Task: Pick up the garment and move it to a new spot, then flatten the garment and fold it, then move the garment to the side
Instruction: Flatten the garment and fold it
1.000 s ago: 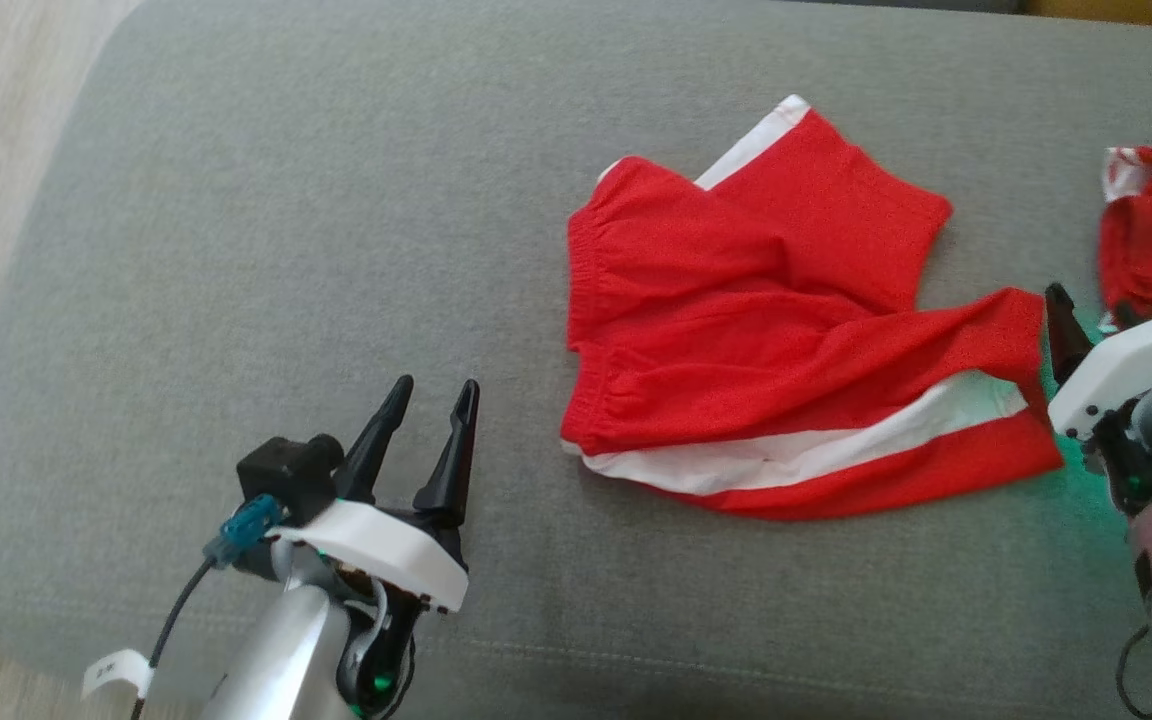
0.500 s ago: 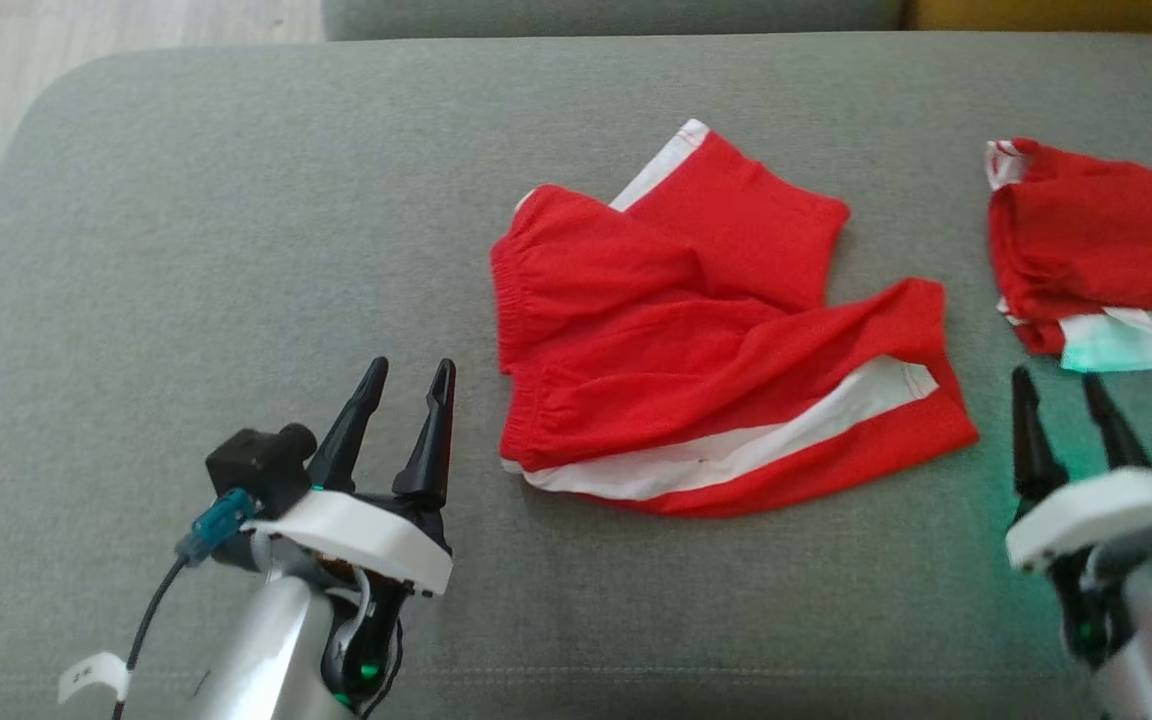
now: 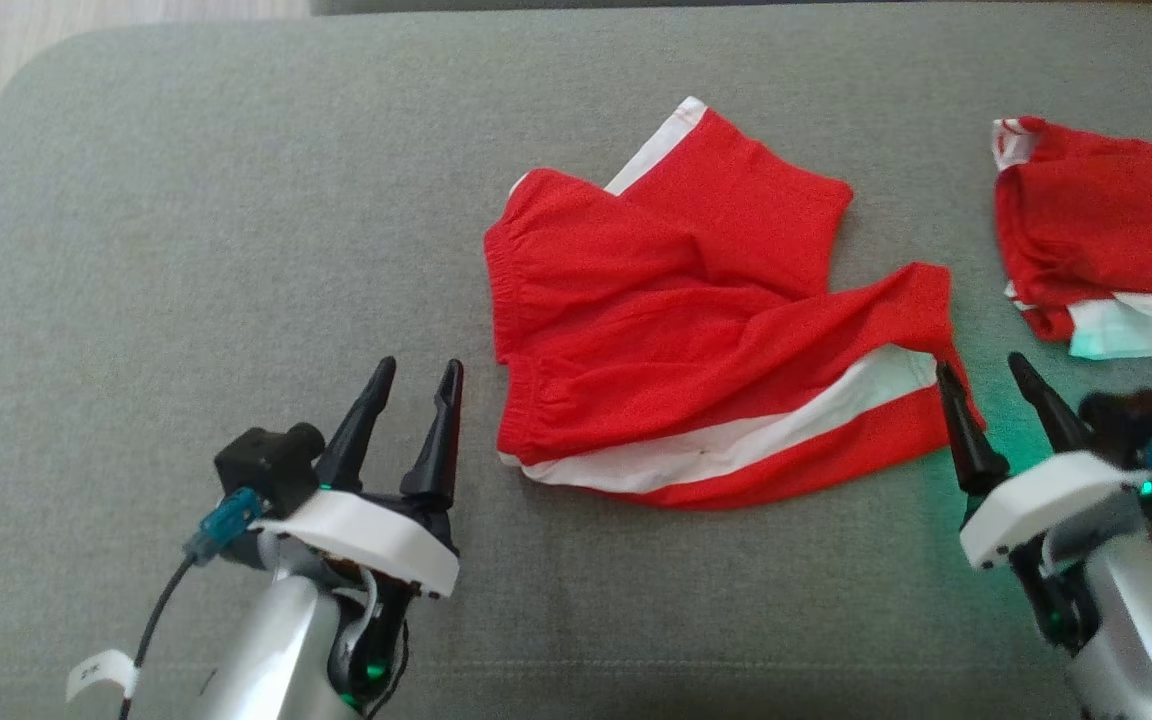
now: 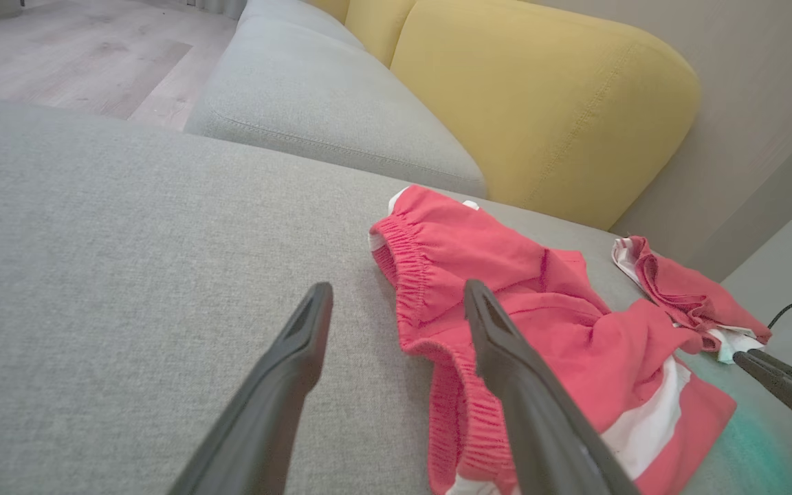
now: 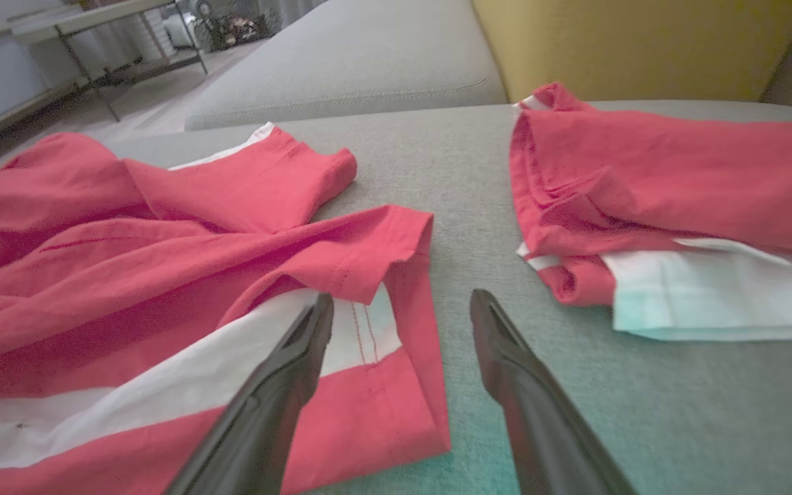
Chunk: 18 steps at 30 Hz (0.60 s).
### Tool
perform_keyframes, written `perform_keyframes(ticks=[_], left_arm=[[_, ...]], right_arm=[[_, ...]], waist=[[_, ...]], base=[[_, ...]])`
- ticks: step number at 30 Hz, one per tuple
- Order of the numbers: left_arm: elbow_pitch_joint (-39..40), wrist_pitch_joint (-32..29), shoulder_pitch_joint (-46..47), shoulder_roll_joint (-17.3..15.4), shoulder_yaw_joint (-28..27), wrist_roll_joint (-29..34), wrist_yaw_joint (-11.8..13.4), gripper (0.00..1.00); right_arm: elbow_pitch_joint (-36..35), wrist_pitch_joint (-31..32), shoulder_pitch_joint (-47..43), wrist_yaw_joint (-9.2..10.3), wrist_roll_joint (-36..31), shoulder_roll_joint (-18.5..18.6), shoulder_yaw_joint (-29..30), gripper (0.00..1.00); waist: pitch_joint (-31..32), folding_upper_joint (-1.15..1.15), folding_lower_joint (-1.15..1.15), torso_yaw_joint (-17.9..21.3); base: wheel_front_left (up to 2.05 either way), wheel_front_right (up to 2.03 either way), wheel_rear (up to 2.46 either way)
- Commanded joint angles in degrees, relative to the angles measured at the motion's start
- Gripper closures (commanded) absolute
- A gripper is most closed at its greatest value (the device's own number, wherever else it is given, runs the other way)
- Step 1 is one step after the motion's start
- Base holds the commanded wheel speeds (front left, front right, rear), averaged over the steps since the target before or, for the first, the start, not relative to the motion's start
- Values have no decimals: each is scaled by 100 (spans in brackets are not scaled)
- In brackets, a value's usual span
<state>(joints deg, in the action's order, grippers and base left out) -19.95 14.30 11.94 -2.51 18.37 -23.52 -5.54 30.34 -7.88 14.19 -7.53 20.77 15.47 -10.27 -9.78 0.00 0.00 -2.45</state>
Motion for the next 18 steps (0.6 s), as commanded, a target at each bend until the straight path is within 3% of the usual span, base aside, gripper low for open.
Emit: perform_keyframes(ticks=[1,10,18], left_arm=[[167,70,223,-37,-116,3,-7,0],[112,70,354,-37,1,-30,14,0],[57,70,356,-37,-36,-23,18,0]], right_arm=[[-154,107,275,4,26,185,-190,0],[305,604,882,4,135,707,-972,0],[653,583,1105,4,387,833,-1483,0]], waist=[[-68,0,0,-72],[-333,0,0,-365],[-298,0,0,-403]], base=[[0,0,0],[0,0,0],[0,0,0]])
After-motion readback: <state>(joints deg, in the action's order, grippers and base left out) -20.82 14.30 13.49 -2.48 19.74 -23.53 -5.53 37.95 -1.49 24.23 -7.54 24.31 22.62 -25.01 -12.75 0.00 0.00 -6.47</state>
